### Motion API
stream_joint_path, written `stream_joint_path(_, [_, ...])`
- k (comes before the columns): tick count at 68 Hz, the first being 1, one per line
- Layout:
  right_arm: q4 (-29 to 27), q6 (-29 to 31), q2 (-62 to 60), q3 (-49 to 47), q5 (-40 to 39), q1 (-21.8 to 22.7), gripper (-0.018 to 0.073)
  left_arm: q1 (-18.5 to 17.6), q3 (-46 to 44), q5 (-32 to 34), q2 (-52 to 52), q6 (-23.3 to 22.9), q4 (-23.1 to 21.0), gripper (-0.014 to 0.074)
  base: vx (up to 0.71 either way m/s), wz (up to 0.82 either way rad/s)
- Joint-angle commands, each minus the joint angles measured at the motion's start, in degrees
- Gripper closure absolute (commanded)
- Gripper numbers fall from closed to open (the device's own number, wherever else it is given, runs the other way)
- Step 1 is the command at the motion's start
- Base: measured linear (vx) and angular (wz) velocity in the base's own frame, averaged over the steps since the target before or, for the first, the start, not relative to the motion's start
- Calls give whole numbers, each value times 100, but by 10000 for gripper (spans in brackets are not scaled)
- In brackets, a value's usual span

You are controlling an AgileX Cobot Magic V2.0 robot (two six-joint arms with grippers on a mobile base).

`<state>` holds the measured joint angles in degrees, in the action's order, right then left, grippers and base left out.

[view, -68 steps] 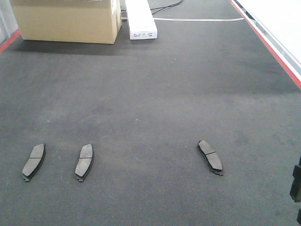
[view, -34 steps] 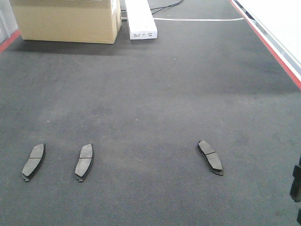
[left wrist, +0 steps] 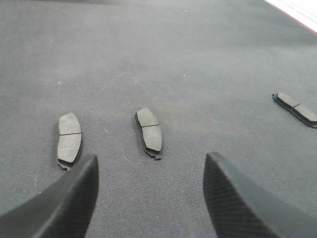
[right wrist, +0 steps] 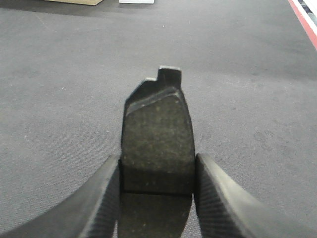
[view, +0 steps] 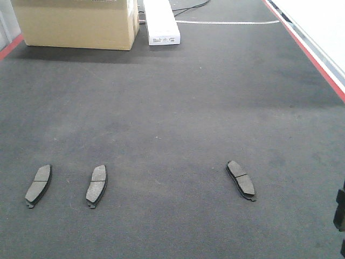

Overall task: Move and align brake pads A on conveyor
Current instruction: 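Raise the empty left gripper away from the belt, then lower the right gripper and release its brake pad beside the other pad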

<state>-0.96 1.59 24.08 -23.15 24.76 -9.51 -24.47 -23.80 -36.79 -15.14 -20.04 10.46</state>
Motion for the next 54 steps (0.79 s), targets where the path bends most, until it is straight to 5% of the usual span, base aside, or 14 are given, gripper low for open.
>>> stream_joint_path(1, [-27,-36,14,-183,-600,21,564,-5,-148,407,-48,10,30,146,0,0])
stream_joint_path(27, [-244,-390,833,-837,47,21,560,-5,-148,407,-48,10,30,146,0,0])
stream_joint_path(54, [-231,-469,3636,-2339,1474,21,549,-5,-148,407,-48,10,30,146,0,0])
